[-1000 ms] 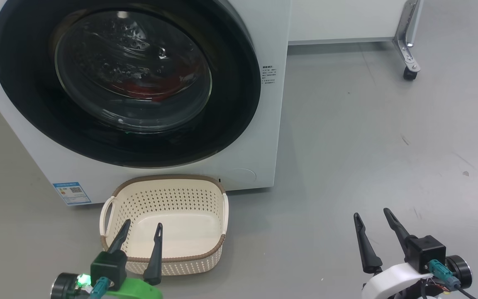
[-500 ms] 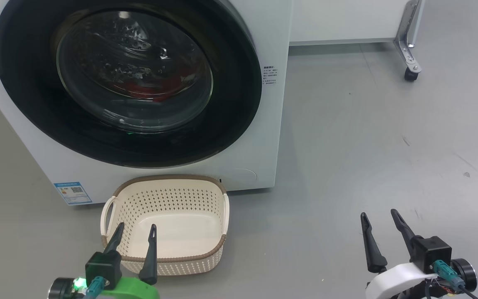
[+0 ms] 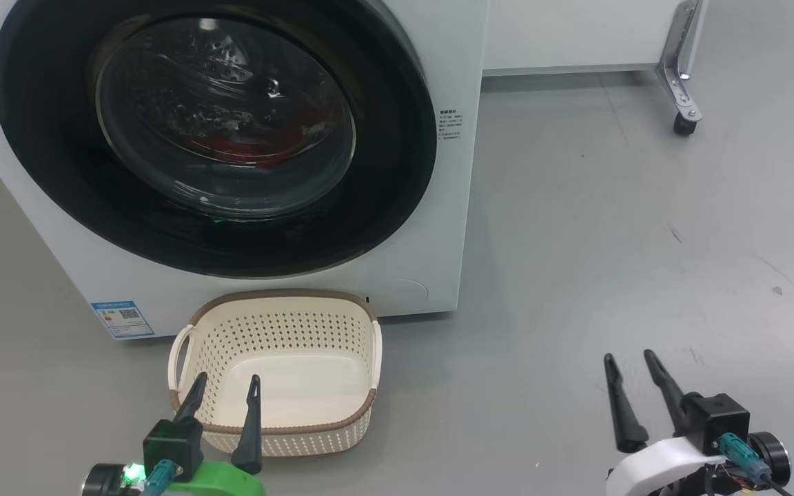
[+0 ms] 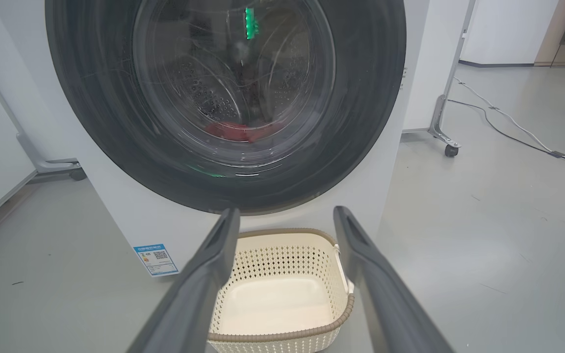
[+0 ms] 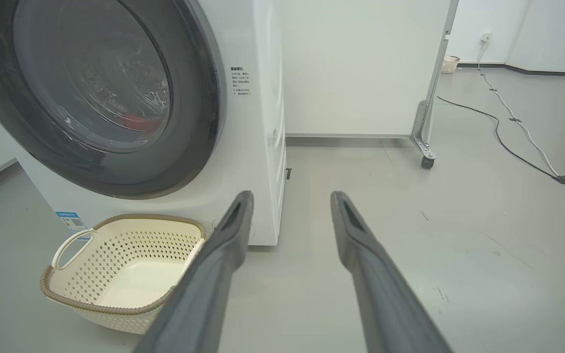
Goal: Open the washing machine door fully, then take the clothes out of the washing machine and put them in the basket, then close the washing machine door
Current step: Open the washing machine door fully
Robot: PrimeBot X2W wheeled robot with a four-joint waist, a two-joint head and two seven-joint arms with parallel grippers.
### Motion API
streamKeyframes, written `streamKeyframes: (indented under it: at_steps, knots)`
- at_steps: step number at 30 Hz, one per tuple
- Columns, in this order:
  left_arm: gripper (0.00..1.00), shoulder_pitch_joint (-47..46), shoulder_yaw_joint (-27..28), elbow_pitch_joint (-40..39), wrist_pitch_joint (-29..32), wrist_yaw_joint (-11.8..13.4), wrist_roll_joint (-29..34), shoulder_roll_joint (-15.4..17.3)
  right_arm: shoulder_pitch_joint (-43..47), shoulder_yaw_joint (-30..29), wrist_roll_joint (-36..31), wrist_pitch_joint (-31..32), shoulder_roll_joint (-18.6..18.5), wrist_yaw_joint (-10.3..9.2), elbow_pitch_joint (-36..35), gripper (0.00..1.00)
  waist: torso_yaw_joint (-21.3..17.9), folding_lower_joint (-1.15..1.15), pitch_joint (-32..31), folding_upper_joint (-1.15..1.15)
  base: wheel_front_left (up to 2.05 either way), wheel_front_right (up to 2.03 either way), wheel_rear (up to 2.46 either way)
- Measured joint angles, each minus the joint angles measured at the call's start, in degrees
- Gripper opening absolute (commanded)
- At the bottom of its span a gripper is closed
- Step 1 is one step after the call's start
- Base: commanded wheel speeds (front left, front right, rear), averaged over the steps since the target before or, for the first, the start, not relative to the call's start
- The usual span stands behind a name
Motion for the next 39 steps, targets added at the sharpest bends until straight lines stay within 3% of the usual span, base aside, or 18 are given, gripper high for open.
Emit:
streamKeyframes:
  at_steps: [14, 22, 31, 39]
  knots:
    - [1.00, 0.0, 0.1, 0.4, 0.0, 0.1, 0.0, -0.2, 0.0, -1.2, 0.7, 0.0, 0.7, 1.20, -0.3, 0.00, 0.3, 0.00, 0.2, 0.00, 0.00, 0.00, 0.00]
    - [1.00, -0.1, -0.1, 0.2, 0.0, 0.1, 0.1, -0.4, -0.4, -3.9, 5.3, 0.0, 1.7, 2.77, -0.6, 0.00, 0.8, 0.00, 1.3, 0.00, 0.00, 0.00, 0.00]
    - [1.00, -1.4, -0.4, -1.4, 0.0, 0.1, 0.5, -0.6, -4.3, -9.9, 21.8, 0.0, 3.7, 7.67, -0.9, 0.00, 1.6, 0.00, 4.7, 0.00, 0.00, 0.00, 0.00]
    - [1.00, -4.4, -0.8, -3.6, 0.0, 0.1, 1.4, -1.2, -11.9, -16.2, 37.6, 4.4, 3.7, 8.87, -1.0, 0.00, 2.7, 0.00, 9.3, 0.00, 0.00, 0.00, 0.00]
